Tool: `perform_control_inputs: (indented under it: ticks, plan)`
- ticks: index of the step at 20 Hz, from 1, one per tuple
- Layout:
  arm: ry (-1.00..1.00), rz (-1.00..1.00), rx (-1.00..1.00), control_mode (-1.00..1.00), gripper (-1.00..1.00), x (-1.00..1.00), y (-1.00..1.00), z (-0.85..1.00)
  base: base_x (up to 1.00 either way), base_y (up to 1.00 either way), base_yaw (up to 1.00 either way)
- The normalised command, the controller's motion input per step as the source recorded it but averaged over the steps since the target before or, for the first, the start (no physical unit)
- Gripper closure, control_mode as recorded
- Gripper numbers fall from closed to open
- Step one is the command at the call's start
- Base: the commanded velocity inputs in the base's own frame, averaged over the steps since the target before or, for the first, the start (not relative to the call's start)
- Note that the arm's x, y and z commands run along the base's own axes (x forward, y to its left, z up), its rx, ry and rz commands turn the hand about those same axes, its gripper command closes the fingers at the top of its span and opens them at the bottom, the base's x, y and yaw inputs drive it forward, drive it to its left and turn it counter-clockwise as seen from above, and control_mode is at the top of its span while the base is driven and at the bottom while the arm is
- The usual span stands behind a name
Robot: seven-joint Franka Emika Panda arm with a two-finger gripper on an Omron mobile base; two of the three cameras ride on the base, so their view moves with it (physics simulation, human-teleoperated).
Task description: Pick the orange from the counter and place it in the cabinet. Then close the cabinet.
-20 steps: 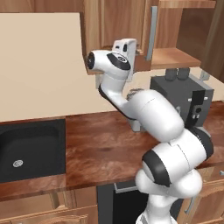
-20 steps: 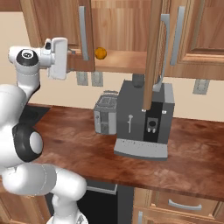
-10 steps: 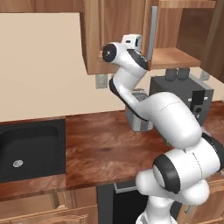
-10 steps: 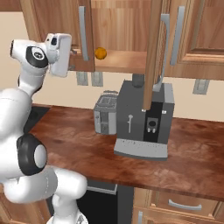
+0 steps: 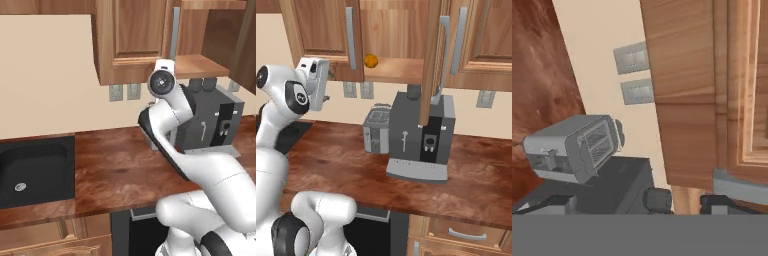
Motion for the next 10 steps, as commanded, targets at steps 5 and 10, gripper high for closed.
perform_control_inputs:
  ticks: [5, 10]
  plan:
    - [0.0, 0.3, 0.03, -1.0, -1.0, -1.0, 0.08, 0.02, 0.0, 0.0, 0.0]
    - [-0.01, 0.2, 0.17, -1.0, -1.0, -1.0, -0.18, 0.16, 0.0, 0.0, 0.0]
